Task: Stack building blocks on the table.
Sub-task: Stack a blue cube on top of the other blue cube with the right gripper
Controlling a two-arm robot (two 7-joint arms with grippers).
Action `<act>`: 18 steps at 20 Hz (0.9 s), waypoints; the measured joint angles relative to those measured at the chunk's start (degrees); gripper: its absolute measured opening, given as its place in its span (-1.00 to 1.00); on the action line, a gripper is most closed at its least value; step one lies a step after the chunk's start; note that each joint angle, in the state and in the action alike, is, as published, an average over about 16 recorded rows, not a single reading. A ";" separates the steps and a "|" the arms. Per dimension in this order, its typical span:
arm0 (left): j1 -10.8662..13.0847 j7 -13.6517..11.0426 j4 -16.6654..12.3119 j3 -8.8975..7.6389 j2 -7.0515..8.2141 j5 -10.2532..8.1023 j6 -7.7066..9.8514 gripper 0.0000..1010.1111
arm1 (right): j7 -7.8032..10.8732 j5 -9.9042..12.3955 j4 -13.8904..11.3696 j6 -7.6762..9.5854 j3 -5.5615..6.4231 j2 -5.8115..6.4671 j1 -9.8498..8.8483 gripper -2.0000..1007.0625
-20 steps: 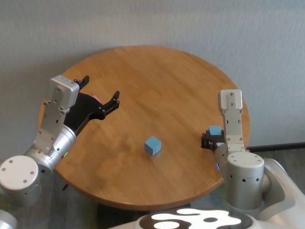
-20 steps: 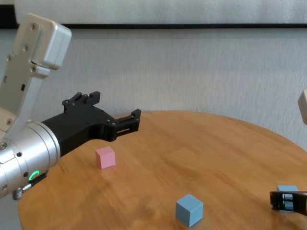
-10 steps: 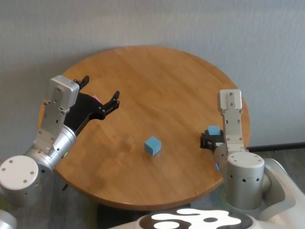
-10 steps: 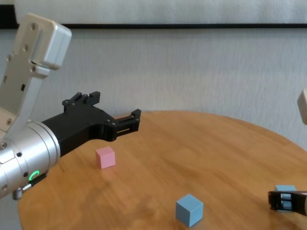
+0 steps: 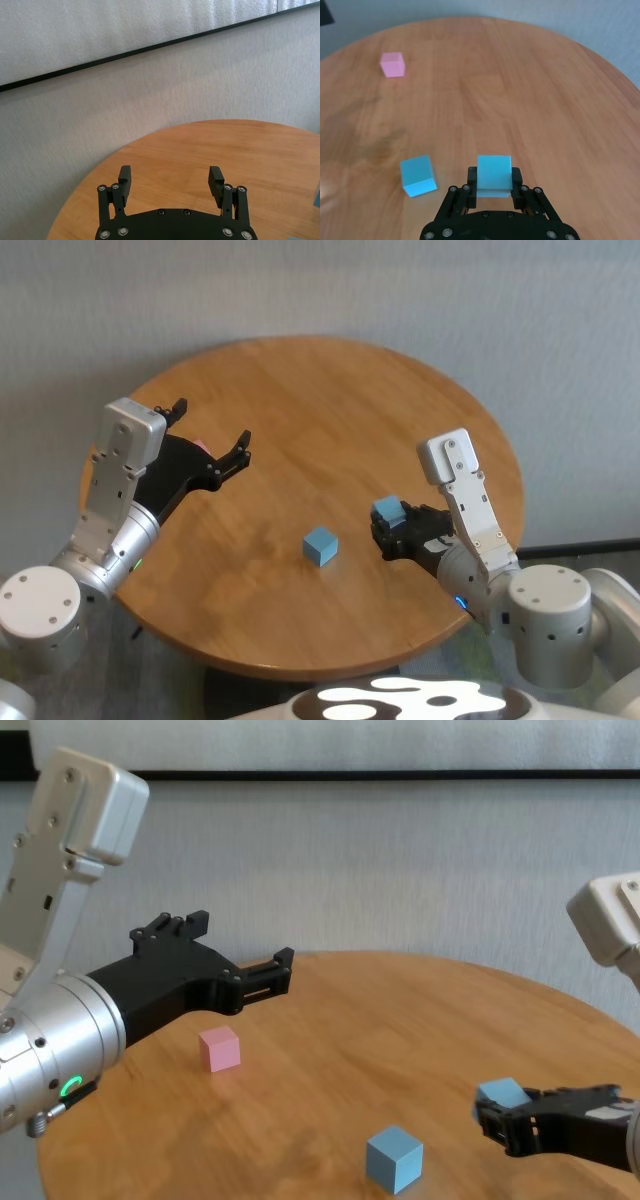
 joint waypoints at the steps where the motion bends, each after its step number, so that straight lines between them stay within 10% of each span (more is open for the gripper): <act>1: 0.00 0.00 0.00 0.00 0.00 0.00 0.00 0.98 | 1.55 0.08 -0.44 -0.21 -0.39 0.75 0.01 -0.29; 7: 0.00 0.00 0.00 0.00 0.00 0.00 0.00 0.98 | 8.17 0.99 -2.68 -0.35 -1.68 3.38 0.18 -0.29; 18: 0.00 0.00 0.00 0.00 0.00 0.00 0.00 0.98 | 11.72 1.88 -5.07 3.20 -2.22 2.24 0.23 -0.29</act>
